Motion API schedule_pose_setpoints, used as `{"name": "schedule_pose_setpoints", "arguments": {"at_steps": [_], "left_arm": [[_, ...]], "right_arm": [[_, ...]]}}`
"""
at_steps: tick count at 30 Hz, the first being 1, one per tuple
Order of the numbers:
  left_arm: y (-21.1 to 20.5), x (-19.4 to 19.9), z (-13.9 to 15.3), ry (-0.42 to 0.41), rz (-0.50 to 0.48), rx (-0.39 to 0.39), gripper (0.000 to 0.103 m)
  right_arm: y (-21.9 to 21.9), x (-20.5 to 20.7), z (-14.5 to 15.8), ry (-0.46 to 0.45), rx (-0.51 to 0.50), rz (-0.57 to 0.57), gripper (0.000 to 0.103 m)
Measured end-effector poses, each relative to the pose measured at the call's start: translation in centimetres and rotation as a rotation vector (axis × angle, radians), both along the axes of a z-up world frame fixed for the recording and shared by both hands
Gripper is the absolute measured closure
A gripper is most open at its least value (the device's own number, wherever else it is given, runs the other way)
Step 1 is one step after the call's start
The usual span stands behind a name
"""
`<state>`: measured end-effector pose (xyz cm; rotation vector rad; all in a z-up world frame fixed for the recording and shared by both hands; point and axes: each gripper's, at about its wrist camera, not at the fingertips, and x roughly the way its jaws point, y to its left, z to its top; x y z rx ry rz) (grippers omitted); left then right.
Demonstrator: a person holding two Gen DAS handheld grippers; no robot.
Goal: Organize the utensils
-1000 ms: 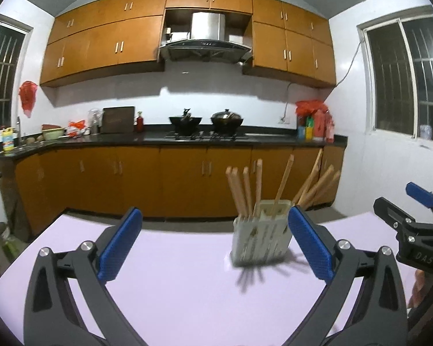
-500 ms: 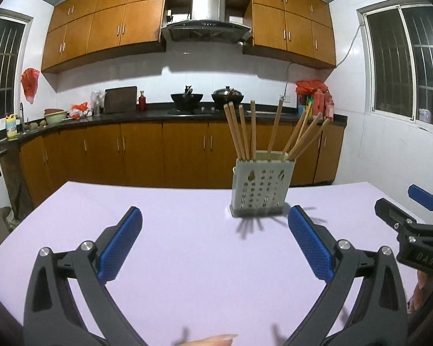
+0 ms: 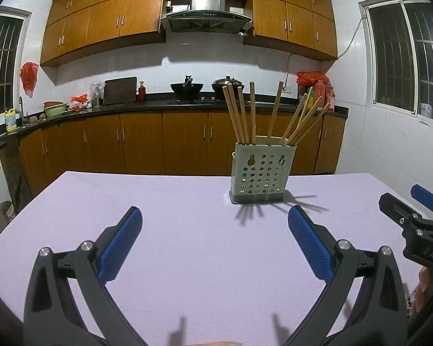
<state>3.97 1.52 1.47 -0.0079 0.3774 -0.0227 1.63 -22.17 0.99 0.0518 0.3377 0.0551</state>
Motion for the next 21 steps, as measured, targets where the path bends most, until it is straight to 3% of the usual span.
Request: {"name": "schedule_pose_setpoints", "arguments": {"at_steps": [21], "left_arm": [[-1.0,0.3,-0.2,0.001,-0.009,0.006,0.004]], "right_arm": [[-0.2,-0.1,-0.5,0.019,0.019,-0.001,0.002]]}}
